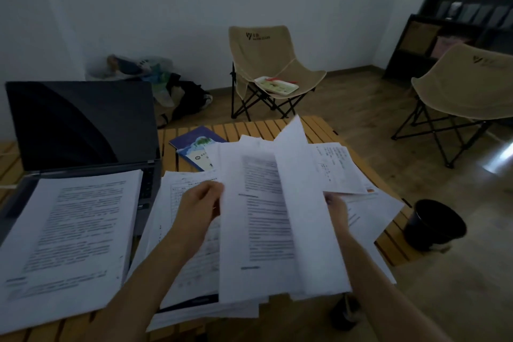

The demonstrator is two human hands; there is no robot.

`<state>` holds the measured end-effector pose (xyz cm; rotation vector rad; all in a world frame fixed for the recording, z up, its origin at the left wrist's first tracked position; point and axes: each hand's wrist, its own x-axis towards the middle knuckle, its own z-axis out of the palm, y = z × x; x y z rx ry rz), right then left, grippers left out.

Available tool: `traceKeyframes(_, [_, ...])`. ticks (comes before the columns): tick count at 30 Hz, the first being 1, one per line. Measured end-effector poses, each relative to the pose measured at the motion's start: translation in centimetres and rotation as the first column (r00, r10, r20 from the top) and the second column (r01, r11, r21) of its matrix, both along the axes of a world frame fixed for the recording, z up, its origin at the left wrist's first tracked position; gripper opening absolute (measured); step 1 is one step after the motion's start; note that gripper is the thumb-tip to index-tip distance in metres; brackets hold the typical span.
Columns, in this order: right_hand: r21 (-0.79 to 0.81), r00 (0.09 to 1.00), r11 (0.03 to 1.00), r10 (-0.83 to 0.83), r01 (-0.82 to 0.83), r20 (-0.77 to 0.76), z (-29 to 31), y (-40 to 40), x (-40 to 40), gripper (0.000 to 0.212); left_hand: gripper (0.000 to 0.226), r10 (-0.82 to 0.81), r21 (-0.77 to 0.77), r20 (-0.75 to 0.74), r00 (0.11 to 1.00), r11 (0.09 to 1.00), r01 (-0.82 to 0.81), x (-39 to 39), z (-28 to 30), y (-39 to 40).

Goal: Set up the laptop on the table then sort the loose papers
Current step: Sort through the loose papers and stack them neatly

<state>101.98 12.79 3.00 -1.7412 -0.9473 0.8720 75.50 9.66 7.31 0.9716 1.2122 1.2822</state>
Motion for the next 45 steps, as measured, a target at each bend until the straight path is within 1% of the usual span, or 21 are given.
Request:
traceKeyframes(2, [-0.004, 0.988, 0.993, -0.115, 0.116, 0.107, 0.2, 0.2, 1.2, 0.014, 0.026, 0.055, -0.041, -0.188, 0.981, 0.997, -0.063, -2.6, -1.1, 0.8])
traceKeyframes(6, [-0.073, 0.973, 0.996, -0.040, 0.058, 0.225, -0.4, 0.0, 2.3, 0.022, 0.028, 0.048, -0.136, -0.520, 0.853, 0.981, -0.138, -6.2, -3.5, 1.2])
traceKeyframes(8, [-0.096, 0.989, 0.995, -0.015, 0.029, 0.147, -0.7, 0.3, 1.9, 0.015, 0.026, 0.047, -0.128, -0.577, 0.816, 0.981, -0.147, -6.8, -3.9, 1.2])
traceKeyframes(9, [-0.119, 0.995, 0.993, -0.001, 0.013, 0.103, -0.9, 0.5, 1.7, 0.018, 0.025, 0.050, -0.120, -0.588, 0.807, 0.982, -0.149, -6.9, -3.9, 1.2])
traceKeyframes(11, [-0.147, 0.993, 0.989, 0.049, -0.032, 0.108, -0.7, 0.8, 1.6, 0.023, 0.022, 0.059, -0.105, -0.599, 0.798, 0.983, -0.152, -7.0, -3.8, 1.3])
traceKeyframes(14, [-0.067, 0.969, 0.997, 0.038, -0.022, 0.242, 0.4, 0.9, 2.3, 0.019, 0.019, 0.078, -0.098, -0.528, 0.845, 0.983, -0.152, -7.5, -3.7, 1.6])
traceKeyframes(16, [-0.023, 0.950, 0.999, 0.039, -0.033, 0.310, 1.1, 1.1, 3.0, 0.025, 0.018, 0.073, -0.107, -0.488, 0.870, 0.984, -0.143, -8.0, -3.6, 1.7])
traceKeyframes(18, [-0.035, 0.953, 0.998, 0.069, -0.061, 0.295, 1.0, 1.1, 3.3, 0.030, 0.018, 0.056, -0.113, -0.494, 0.868, 0.985, -0.128, -8.3, -3.5, 1.8])
traceKeyframes(20, [-0.056, 0.966, 0.998, 0.019, -0.004, 0.258, 0.6, 0.6, 2.6, 0.035, 0.019, 0.048, -0.109, -0.499, 0.865, 0.987, -0.118, -8.3, -3.4, 1.7])
traceKeyframes(22, [-0.040, 0.931, 0.999, -0.007, 0.023, 0.364, 0.5, -0.3, 1.4, 0.040, 0.021, 0.040, -0.112, -0.477, 0.878, 0.988, -0.106, -8.2, -3.3, 1.7])
traceKeyframes(23, [-0.003, 0.891, 1.000, 0.019, -0.020, 0.453, 0.6, -0.7, 0.6, 0.040, 0.022, 0.036, -0.119, -0.451, 0.892, 0.988, -0.100, -8.1, -3.2, 1.7])
traceKeyframes(25, [0.027, 0.818, 0.974, 0.175, -0.226, 0.549, 1.0, -1.7, -1.8, 0.036, 0.024, 0.033, -0.133, -0.367, 0.930, 0.987, -0.087, -8.0, -3.1, 1.9])
traceKeyframes(28, [-0.090, 0.723, 0.862, 0.470, -0.498, 0.507, 0.7, -3.5, -6.1, 0.035, 0.028, 0.032, -0.165, -0.161, 0.986, 0.985, -0.058, -7.1, -2.9, 1.8])
traceKeyframes(30, [-0.148, 0.685, 0.819, 0.549, -0.554, 0.479, 0.0, -4.1, -8.0, 0.041, 0.023, 0.010, -0.186, 0.030, 0.999, 0.983, -0.004, -6.4, -2.7, 1.6])
traceKeyframes(32, [-0.206, 0.621, 0.804, 0.568, -0.557, 0.539, -0.4, -4.3, -8.9, 0.049, 0.022, -0.038, -0.192, 0.169, 0.985, 0.979, 0.070, -5.9, -2.7, 1.4])
traceKeyframes(33, [-0.229, 0.582, 0.801, 0.569, -0.554, 0.581, -0.6, -4.4, -9.1, 0.054, 0.029, -0.065, -0.189, 0.219, 0.974, 0.976, 0.108, -5.7, -2.8, 1.3])
traceKeyframes(35, [-0.252, 0.539, 0.794, 0.572, -0.553, 0.618, -0.7, -4.8, -9.3, 0.063, 0.045, -0.074, -0.197, 0.269, 0.960, 0.972, 0.130, -5.2, -3.0, 1.2])
traceKeyframes(38, [-0.261, 0.535, 0.781, 0.590, -0.567, 0.604, -0.5, -5.3, -9.5, 0.071, 0.039, -0.031, -0.213, 0.333, 0.943, 0.971, 0.107, -4.3, -3.3, 1.2])
traceKeyframes(41, [-0.285, 0.568, 0.757, 0.637, -0.587, 0.521, 0.3, -5.7, -10.0, 0.091, 0.045, -0.046, -0.202, 0.393, 0.918, 0.970, 0.135, -3.4, -3.6, 1.4])
traceKeyframes(43, [-0.280, 0.583, 0.739, 0.661, -0.612, 0.473, 0.8, -6.0, -10.5, 0.099, 0.049, -0.070, -0.187, 0.379, 0.923, 0.971, 0.151, -2.7, -3.5, 1.4])
traceKeyframes(45, [-0.282, 0.556, 0.721, 0.677, -0.633, 0.481, 1.0, -6.4, -11.0, 0.100, 0.046, -0.077, -0.176, 0.362, 0.929, 0.973, 0.149, -2.1, -3.4, 1.4])
